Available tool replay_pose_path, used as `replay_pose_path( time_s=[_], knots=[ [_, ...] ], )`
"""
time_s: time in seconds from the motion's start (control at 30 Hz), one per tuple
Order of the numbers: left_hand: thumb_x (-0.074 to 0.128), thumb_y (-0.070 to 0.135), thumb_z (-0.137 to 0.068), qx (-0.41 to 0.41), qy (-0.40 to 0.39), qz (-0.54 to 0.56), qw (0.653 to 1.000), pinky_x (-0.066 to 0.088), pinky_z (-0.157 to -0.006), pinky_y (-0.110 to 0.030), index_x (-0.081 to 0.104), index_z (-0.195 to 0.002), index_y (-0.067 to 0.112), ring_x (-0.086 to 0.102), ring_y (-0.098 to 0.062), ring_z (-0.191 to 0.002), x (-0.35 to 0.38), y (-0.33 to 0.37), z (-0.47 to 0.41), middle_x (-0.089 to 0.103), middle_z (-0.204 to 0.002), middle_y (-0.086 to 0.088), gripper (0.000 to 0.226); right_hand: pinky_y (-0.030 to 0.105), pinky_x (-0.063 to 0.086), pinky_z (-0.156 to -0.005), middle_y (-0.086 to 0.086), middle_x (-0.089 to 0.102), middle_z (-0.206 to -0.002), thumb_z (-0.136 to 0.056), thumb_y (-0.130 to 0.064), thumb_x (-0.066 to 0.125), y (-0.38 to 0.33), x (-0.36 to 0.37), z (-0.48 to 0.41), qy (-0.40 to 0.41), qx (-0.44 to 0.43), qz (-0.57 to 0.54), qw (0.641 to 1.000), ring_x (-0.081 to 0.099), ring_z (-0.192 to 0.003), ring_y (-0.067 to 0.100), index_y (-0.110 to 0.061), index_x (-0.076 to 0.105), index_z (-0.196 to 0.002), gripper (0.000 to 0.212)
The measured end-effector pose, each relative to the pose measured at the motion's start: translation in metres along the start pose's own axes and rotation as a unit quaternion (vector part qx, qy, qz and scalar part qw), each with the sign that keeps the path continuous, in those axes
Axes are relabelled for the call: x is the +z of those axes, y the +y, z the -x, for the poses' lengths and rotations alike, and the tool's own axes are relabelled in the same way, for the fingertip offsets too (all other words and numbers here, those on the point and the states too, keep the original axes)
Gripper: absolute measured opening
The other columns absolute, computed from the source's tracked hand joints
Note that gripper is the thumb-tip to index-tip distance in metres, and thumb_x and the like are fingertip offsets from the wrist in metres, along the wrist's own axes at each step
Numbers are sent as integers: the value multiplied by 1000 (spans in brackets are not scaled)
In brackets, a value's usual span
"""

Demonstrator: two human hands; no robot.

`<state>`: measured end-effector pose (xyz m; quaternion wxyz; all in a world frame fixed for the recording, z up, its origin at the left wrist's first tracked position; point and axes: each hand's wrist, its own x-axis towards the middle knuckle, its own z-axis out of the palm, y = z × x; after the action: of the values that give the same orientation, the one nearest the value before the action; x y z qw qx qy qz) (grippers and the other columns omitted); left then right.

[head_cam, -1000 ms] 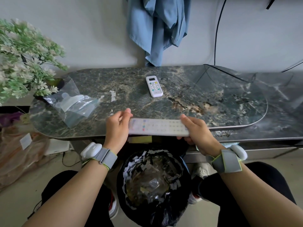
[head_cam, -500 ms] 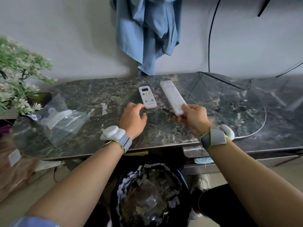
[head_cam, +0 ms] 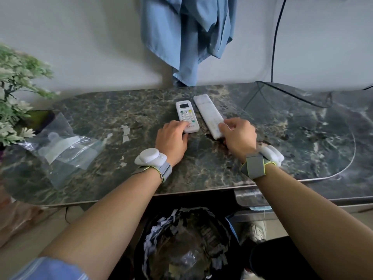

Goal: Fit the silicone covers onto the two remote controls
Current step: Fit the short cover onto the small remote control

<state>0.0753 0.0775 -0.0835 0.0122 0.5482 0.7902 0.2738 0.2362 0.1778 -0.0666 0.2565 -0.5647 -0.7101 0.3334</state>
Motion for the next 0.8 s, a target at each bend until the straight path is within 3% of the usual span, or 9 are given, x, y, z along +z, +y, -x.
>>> replay_pose_path(
  time_s=[0.17, 0.43, 0.67, 0.8],
  knots=[
    [59, 18, -87, -5, -25, -8, 1000, 43, -89, -45, 59, -122, 12, 51, -35, -109, -16, -3, 6, 54, -120, -12, 35, 38, 46, -86, 9, 62, -123, -89, -49, 52, -5, -6, 3, -24, -15, 62, 998, 58, -108, 35, -29, 64, -122, 41],
    [61, 18, -84, -83, 43, -103, 990, 43, -90, -46, 63, -114, 10, 46, -37, -113, -95, -53, 46, 51, -122, -16, 31, 37, 38, -74, 6, 47, -131, -90, -37, 54, -34, 5, 61, 36, -59, 191, 979, 62, -94, 41, -25, 61, -122, 35],
    [67, 29, -78, -214, 19, -246, 945, 37, -91, -48, 53, -121, 12, 42, -40, -117, -140, -101, 92, 47, -128, -20, 48, 39, 47, -82, 6, 56, -119, -89, -38, 56, -54, 36, 121, -81, -145, 158, 973, 61, -102, 36, -26, 66, -110, 27],
    [65, 18, -83, -240, 27, -178, 954, 47, -82, -49, 54, -118, 7, 51, -43, -104, -137, -120, 106, 55, -113, -23, 39, 34, 45, -77, 1, 61, -113, -89, -35, 58, -52, 44, 145, -117, -185, 144, 965, 61, -98, 30, -26, 69, -100, 18]
  ],
)
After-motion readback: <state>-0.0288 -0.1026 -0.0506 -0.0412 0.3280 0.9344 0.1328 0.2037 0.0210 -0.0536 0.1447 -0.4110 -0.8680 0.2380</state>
